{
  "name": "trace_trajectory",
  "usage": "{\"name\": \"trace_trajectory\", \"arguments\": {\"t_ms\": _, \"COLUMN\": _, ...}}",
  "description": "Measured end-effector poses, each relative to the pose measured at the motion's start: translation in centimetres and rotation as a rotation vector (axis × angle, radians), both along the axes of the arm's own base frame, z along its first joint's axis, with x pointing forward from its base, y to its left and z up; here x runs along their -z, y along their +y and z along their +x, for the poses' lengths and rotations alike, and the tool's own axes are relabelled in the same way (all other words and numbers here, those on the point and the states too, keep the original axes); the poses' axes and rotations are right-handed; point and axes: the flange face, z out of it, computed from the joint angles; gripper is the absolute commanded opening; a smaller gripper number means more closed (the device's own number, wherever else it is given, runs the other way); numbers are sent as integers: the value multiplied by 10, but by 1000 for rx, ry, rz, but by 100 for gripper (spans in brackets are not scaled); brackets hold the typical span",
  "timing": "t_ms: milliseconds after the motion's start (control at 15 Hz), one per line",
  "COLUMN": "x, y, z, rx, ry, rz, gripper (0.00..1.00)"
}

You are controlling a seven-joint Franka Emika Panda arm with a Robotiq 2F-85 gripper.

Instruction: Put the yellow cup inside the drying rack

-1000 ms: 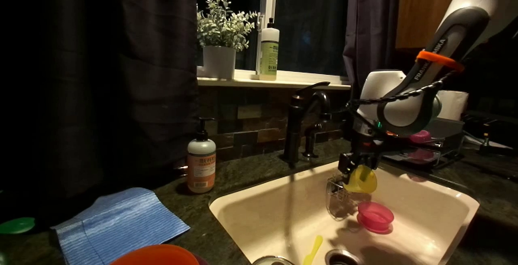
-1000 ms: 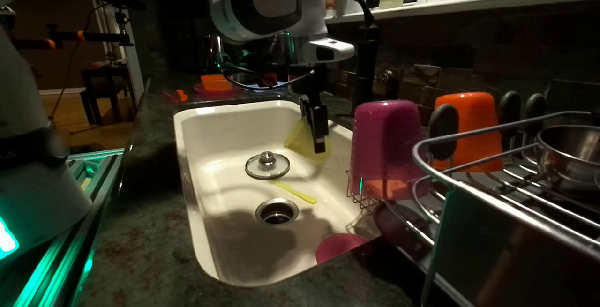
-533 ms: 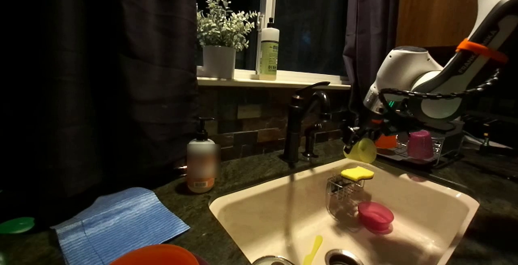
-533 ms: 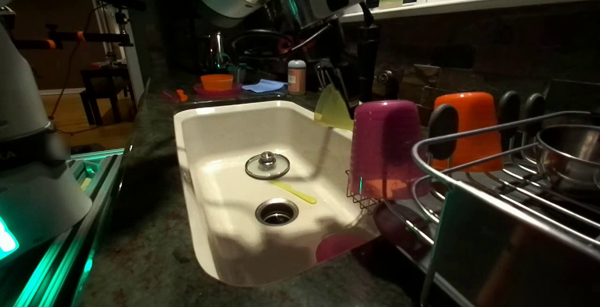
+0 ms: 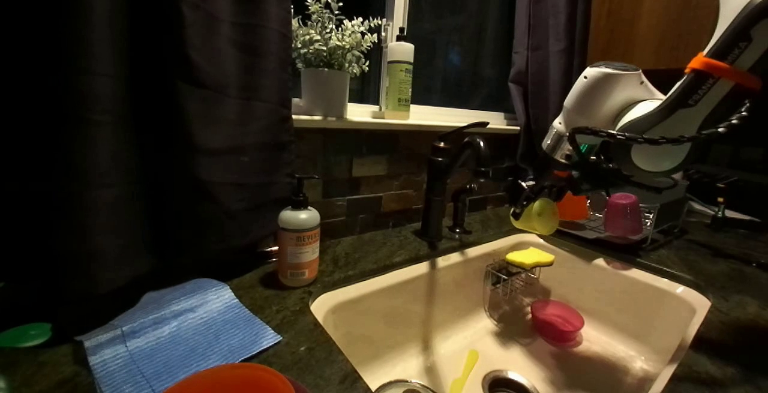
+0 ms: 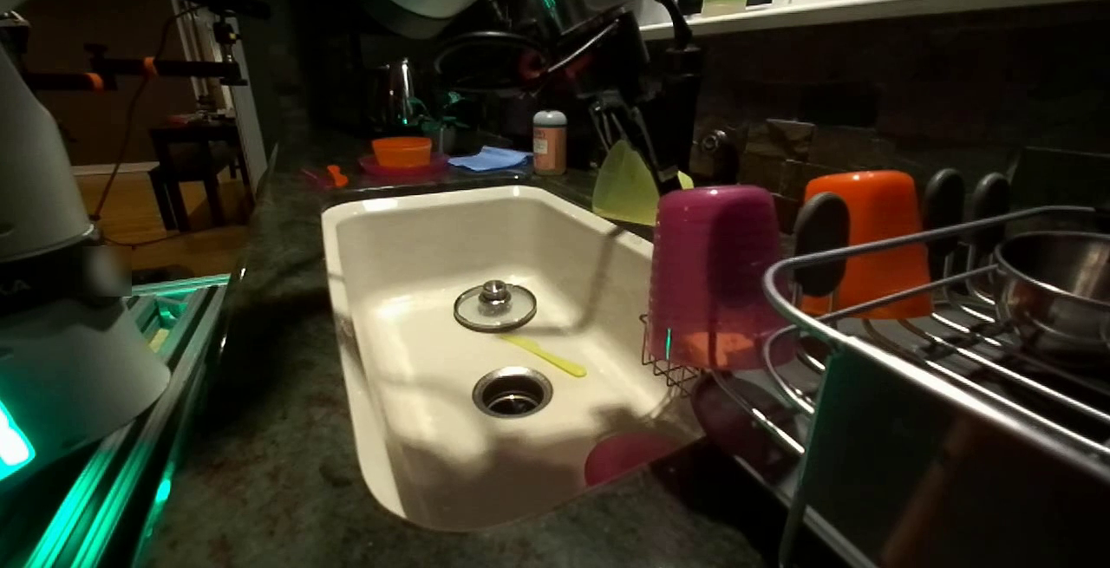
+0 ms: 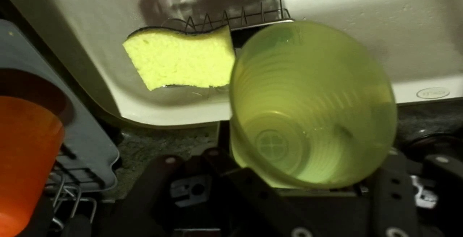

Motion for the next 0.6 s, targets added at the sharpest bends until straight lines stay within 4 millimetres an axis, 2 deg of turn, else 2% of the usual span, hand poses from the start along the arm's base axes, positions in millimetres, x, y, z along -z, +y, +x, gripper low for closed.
{"name": "trace_trajectory", "arguments": {"t_ms": 333, "x": -39, "y": -11, "z": 9, "rx": -90, "ry": -111, "rz": -126, "gripper": 47}}
{"name": "trace_trajectory", "arguments": {"t_ms": 600, "x": -63, "y": -23, "z": 2, "rx": -110, "ry": -179, "rz": -193, "gripper": 47}}
